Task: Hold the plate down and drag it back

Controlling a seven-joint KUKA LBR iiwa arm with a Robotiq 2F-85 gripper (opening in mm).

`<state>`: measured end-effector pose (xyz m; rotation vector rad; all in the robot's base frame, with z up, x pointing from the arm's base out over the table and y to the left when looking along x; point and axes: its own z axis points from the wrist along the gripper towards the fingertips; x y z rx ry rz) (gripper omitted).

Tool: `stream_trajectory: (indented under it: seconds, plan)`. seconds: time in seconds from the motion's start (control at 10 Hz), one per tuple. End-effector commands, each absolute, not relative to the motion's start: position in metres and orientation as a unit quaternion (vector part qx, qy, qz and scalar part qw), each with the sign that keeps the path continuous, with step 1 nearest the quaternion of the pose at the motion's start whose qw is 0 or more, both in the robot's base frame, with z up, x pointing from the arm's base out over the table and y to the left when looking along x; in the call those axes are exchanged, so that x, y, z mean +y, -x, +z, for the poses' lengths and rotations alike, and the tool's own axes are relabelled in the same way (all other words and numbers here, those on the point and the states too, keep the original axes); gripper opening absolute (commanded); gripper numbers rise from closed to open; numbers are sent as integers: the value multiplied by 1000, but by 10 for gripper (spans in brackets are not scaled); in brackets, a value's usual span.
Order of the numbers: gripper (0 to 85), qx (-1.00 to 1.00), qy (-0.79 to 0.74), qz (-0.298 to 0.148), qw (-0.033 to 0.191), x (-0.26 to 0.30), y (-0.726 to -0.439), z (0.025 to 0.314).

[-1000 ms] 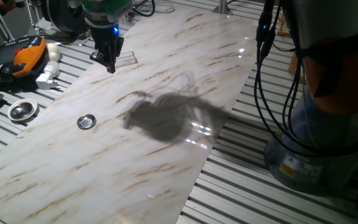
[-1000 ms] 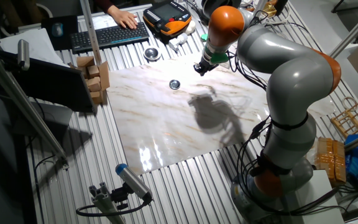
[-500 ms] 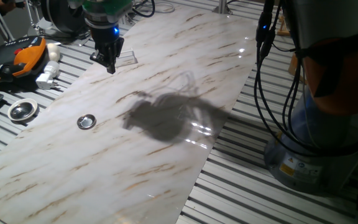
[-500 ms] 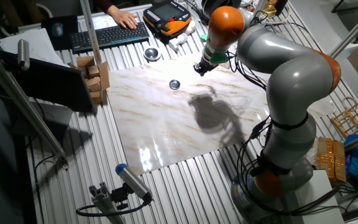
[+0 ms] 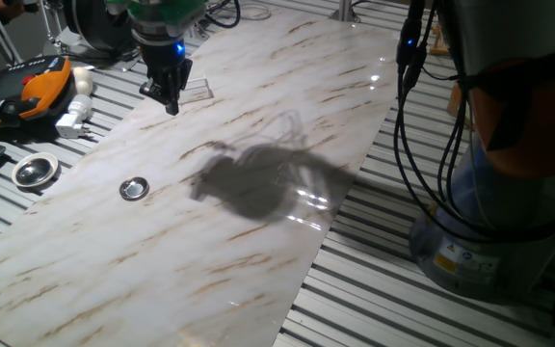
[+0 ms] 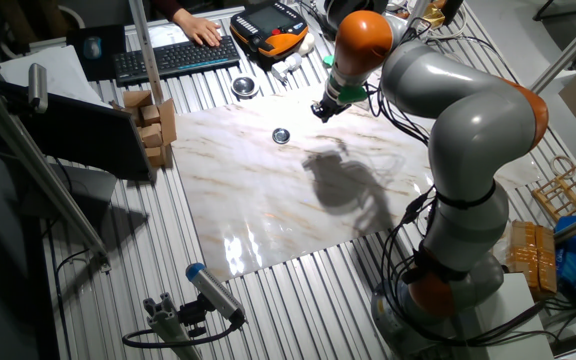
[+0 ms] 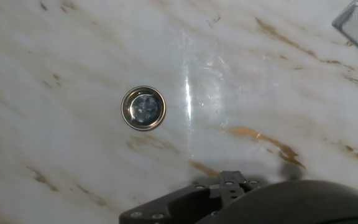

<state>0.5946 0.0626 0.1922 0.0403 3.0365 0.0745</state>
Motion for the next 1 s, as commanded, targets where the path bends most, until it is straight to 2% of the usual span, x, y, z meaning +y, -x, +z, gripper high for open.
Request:
stream_trajectory:
  seconds: [0.0, 0.9]
  plan:
    - [0, 998, -13, 25, 52, 63, -595, 192]
    - [0, 998, -12, 25, 54, 61, -595, 188]
